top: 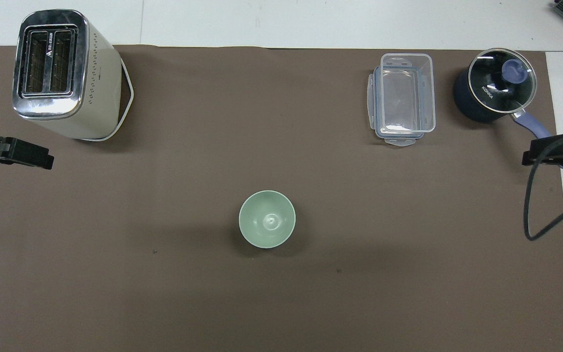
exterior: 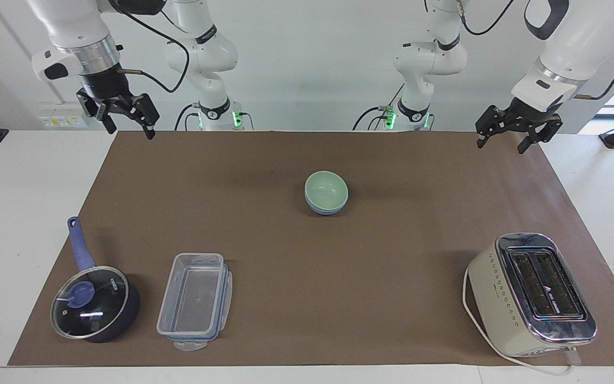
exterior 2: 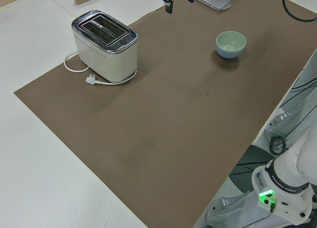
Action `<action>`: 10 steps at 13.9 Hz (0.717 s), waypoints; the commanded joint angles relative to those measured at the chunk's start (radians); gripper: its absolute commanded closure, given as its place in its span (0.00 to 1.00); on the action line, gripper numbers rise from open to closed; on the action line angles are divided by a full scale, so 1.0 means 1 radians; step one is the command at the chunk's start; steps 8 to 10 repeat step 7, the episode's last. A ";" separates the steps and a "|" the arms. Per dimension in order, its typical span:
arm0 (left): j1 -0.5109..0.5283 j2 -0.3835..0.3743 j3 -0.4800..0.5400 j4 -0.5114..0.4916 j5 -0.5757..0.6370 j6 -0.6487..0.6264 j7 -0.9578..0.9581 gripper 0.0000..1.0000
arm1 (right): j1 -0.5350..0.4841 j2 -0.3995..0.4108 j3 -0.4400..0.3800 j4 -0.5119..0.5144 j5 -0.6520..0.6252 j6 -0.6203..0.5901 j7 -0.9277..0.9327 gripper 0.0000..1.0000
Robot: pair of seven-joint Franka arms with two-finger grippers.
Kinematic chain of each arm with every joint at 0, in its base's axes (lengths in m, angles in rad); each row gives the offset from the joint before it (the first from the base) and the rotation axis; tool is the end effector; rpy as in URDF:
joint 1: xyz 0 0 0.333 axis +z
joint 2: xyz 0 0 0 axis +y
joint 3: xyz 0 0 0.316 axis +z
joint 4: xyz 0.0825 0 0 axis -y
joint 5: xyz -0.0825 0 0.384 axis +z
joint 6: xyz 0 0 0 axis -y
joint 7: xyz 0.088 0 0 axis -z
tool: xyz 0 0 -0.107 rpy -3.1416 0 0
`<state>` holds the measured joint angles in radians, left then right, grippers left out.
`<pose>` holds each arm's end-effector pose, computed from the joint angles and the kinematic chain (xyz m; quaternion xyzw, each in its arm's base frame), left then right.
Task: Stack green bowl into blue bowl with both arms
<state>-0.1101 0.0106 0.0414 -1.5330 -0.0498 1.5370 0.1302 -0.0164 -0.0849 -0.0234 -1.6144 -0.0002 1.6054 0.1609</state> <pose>0.5531 -0.0437 0.6336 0.9947 -0.1000 -0.0025 0.0248 0.5311 -0.0218 0.6531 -0.9943 0.1001 -0.0378 0.0032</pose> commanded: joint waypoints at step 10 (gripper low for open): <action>0.004 0.005 -0.006 0.017 0.021 -0.011 0.008 0.00 | -0.010 -0.018 0.010 0.001 -0.009 -0.068 -0.029 0.00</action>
